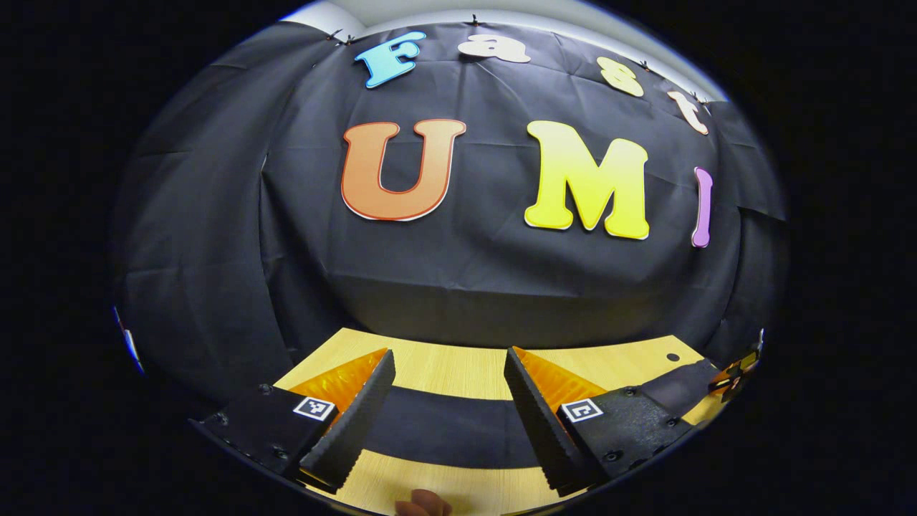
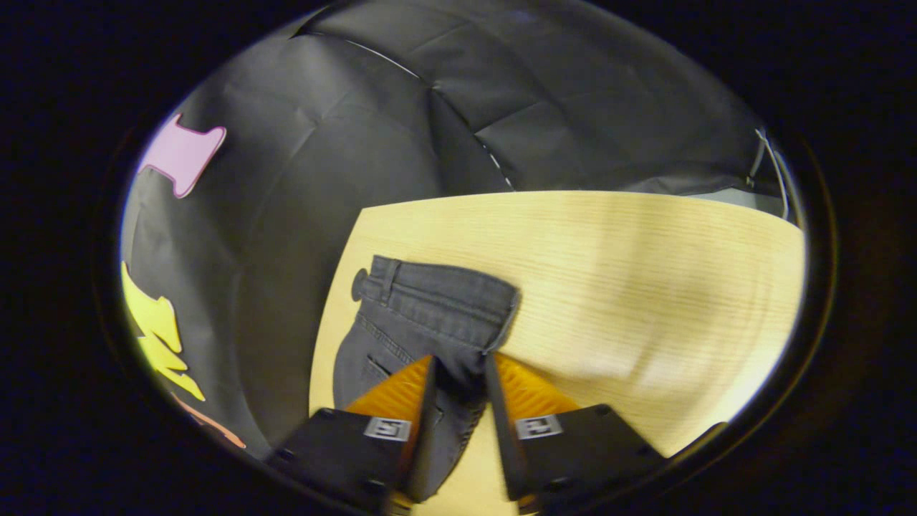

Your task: Grasp the waist and the cuffs of the jeans and fold them to make the two legs overlap; first hold the waist and fold one-third of the jeans toward the cuffs, then hold the cuffs and fold the remaining one-third in the same direction to finish folding.

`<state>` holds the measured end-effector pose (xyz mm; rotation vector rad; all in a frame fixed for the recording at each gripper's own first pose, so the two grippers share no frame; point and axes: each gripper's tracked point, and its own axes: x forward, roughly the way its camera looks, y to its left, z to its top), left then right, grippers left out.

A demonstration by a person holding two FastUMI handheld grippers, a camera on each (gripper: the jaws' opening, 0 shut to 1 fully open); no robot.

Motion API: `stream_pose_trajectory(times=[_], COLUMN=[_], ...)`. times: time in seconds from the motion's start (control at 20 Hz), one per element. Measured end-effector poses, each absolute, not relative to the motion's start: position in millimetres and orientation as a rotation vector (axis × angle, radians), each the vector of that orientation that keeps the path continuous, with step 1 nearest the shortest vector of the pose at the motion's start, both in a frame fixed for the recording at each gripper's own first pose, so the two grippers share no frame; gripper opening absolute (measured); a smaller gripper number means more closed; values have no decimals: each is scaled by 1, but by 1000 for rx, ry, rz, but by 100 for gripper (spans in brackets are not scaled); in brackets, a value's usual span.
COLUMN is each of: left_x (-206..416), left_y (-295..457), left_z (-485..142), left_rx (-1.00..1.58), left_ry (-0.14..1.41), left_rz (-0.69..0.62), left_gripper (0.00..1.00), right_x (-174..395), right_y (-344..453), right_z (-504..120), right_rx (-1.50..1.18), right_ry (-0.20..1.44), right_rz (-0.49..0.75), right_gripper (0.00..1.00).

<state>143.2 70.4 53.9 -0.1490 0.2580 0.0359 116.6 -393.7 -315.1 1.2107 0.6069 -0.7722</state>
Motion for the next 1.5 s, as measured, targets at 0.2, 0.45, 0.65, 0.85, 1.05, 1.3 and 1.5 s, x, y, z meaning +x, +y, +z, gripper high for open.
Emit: stream_pose_trajectory(times=[0.2,0.45,0.65,0.85,1.05,1.3,1.5], left_x=[128,115,105,100,94,84,82], left_y=[78,85,91,95,97,98,101], left_z=[61,69,75,78,77,73,76], left_rx=[-143,-134,-135,-133,-133,-139,-148], left_ry=[250,234,221,214,217,228,223], left_rz=[44,51,59,65,69,77,90], left_gripper=[99,99,98,98,98,99,98], right_x=[119,123,141,152,143,142,146], right_y=[-397,-397,-386,-347,-309,-263,-246], right_z=[-309,-291,-244,-187,-144,-108,-106], right_rx=[1210,1039,825,636,485,352,286], right_ry=[581,570,503,446,397,358,346], right_rz=[-762,-738,-642,-529,-409,-313,-241], right_gripper=[1,1,1,1,1,1,1])
